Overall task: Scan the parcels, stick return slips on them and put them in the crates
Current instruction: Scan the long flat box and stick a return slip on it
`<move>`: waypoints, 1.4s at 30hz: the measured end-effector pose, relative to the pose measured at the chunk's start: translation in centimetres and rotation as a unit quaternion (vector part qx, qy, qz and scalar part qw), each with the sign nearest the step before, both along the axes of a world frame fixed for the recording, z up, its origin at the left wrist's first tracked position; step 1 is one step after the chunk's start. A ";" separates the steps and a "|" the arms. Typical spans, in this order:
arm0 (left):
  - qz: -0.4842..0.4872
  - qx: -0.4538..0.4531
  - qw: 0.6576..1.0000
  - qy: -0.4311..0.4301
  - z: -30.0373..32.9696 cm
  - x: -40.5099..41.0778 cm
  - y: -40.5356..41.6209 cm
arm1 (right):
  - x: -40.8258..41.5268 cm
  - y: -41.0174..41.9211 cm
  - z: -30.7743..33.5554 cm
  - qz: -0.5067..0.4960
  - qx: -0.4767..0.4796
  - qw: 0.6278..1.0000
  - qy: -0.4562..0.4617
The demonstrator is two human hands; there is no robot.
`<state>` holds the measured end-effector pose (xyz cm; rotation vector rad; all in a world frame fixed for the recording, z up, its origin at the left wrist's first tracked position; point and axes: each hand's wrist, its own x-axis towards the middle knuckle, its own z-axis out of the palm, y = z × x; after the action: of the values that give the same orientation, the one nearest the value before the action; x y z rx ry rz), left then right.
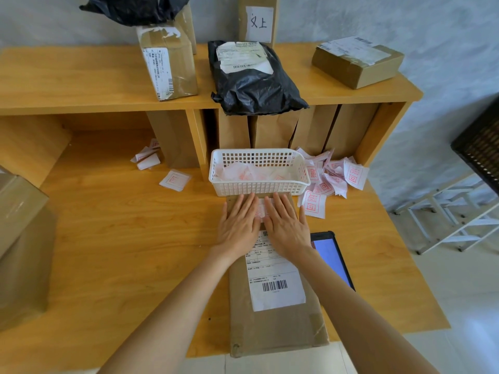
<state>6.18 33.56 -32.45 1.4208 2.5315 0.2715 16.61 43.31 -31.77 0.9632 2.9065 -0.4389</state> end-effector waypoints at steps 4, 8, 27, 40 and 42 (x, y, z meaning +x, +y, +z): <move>0.018 0.007 1.000 -0.006 -0.4 -0.6 -0.6 | 0.2 0.1 -0.1 -0.015 -0.010 1.000 0.000; 0.025 0.009 1.000 -0.010 -0.4 -1.3 -1.2 | 0.3 0.5 -0.2 -0.066 -0.051 0.996 0.021; 0.237 0.251 0.799 -0.493 -2.2 2.4 -7.1 | 8.2 -2.0 0.0 -0.279 -0.505 0.762 0.294; 0.217 0.297 0.760 -0.536 -4.1 3.4 -8.4 | 8.9 -4.0 -1.2 -0.271 -0.539 0.736 0.308; 0.208 0.281 0.748 -0.565 -3.9 3.3 -8.8 | 9.2 -4.4 -0.8 -0.266 -0.544 0.728 0.322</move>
<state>9.48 24.77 -36.33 0.4074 1.6476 1.5272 25.81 38.88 -32.59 1.4586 1.8548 -2.5159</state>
